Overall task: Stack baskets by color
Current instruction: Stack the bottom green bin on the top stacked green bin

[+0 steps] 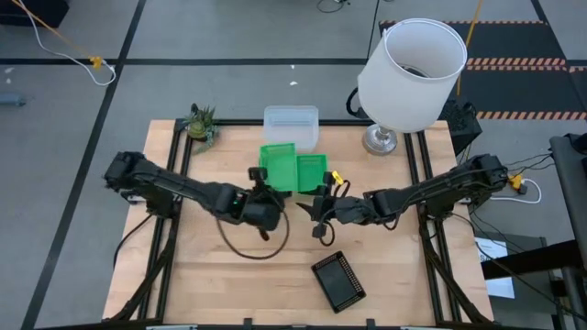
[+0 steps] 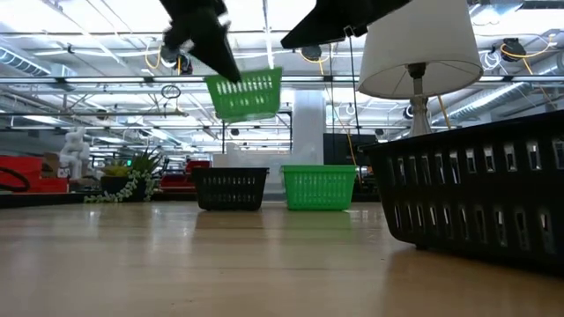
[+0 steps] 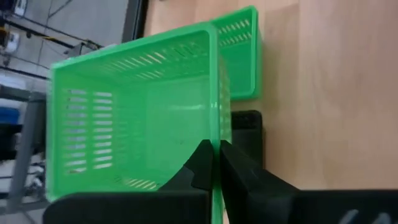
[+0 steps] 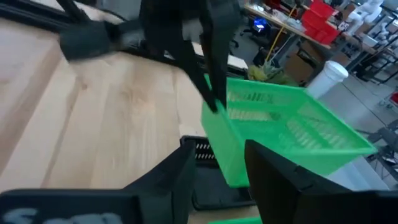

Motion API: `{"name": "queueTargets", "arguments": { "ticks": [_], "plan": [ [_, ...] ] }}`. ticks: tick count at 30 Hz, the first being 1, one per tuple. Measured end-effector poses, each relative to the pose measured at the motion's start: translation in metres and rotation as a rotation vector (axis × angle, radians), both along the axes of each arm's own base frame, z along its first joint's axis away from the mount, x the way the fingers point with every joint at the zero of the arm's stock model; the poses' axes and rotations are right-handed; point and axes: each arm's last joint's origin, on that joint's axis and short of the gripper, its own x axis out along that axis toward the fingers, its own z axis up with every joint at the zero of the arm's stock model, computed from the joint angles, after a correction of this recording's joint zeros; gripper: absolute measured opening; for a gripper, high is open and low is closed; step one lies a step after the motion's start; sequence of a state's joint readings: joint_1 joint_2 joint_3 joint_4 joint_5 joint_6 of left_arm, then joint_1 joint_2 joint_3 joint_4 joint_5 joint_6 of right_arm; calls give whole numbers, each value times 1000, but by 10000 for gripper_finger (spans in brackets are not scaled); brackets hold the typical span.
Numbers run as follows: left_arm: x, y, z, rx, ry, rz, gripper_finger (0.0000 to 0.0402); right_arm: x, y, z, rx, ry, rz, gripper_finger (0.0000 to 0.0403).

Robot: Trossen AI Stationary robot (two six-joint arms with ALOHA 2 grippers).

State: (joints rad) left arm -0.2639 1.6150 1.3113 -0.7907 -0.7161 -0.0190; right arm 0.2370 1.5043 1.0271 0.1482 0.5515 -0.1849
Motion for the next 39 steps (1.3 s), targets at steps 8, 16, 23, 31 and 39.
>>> {"name": "queueTargets", "arguments": {
  "ticks": [8, 16, 23, 31, 39],
  "plan": [
    [21, 0, -7, 19, -20, -114, 7, 0, -7, -2, -61, 49, 6, 148],
    [23, -1, -3, 31, -44, -140, 16, -1, -21, -10, -74, 135, -18, 130],
    [24, -1, -3, 38, -37, -162, 14, 0, -29, -11, -41, 155, 36, 90],
    [28, -2, 1, 55, -73, -181, 7, -1, -30, -12, -60, 177, 43, 22],
    [29, -3, 2, 37, -110, -173, 31, -1, -30, -14, -74, 198, 49, 9]
  ]
}}
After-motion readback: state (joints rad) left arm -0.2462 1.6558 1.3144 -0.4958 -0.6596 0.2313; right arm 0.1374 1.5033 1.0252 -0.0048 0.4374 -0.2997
